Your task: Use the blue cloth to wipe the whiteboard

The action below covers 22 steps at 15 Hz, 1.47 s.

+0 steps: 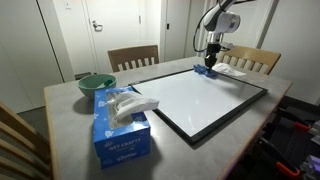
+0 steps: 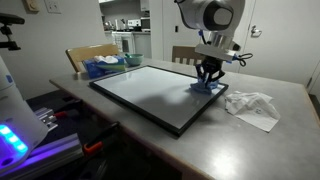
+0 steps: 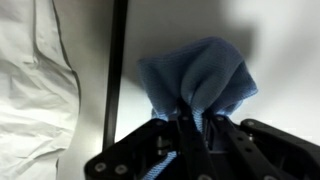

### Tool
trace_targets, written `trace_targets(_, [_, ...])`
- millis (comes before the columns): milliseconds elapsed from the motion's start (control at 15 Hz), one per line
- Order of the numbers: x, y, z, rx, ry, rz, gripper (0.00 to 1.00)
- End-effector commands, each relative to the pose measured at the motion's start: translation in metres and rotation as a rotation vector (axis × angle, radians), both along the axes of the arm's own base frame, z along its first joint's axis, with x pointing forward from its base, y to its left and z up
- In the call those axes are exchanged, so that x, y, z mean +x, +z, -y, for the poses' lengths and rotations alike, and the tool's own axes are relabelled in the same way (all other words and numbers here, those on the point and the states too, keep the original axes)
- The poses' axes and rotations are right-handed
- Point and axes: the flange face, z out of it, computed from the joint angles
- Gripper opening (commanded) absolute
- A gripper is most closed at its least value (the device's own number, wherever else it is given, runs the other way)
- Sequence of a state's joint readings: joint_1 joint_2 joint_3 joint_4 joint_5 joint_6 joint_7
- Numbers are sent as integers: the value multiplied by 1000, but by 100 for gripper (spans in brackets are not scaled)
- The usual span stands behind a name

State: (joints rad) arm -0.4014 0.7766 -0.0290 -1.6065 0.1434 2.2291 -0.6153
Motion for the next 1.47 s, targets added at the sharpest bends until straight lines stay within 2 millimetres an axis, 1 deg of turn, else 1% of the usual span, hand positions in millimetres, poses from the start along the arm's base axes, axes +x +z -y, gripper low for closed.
trace_targets(0, [7,-6,-20,22,-6,-22,3])
trace_targets(267, [11,-6,-34,38,-45,-8,3])
trace_targets(600, [11,-7,-37,40,-97,-11,3])
trace_targets(1067, [-1,-5,-36,33,-152,-34,3])
trace_targets(1400, [-16,0,-34,32,-194,-50,3])
